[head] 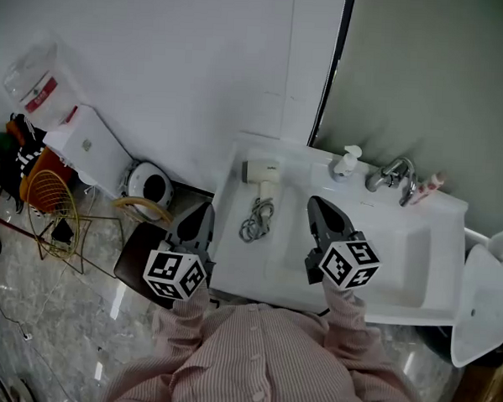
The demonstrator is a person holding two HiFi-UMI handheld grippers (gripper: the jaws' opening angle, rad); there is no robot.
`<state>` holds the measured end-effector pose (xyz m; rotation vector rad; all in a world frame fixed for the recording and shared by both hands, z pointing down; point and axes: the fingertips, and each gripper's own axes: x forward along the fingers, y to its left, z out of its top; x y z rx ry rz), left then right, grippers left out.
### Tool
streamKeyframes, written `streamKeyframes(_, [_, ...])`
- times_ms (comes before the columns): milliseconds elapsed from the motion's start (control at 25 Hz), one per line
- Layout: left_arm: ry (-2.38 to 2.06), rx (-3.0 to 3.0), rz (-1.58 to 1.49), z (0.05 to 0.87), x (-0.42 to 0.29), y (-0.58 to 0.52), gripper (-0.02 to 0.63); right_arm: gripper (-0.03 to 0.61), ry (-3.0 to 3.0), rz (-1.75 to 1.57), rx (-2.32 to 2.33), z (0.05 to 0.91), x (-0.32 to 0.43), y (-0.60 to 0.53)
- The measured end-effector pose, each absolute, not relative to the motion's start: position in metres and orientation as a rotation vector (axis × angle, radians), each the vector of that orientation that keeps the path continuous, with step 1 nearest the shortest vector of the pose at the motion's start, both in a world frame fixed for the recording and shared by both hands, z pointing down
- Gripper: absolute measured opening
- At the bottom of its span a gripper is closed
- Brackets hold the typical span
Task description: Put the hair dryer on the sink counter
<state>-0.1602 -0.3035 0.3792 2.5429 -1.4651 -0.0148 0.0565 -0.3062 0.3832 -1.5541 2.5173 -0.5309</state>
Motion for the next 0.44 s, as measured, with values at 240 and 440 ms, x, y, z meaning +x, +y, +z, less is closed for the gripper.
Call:
streamKeyframes(240, [-1.464, 2.542, -0.007, 0.3815, -0.1592, -0.3038, 0.002, 0.005, 2.512, -0.537, -1.571, 0.3879, 0.0606, -0.3071])
streamKeyframes(440, [-1.464, 2.541, 0.003, 0.3813, -0.1591, -0.3048, 0.002, 0.005, 2.506, -0.545, -1.577, 0.3886, 0.0613, -0.3072])
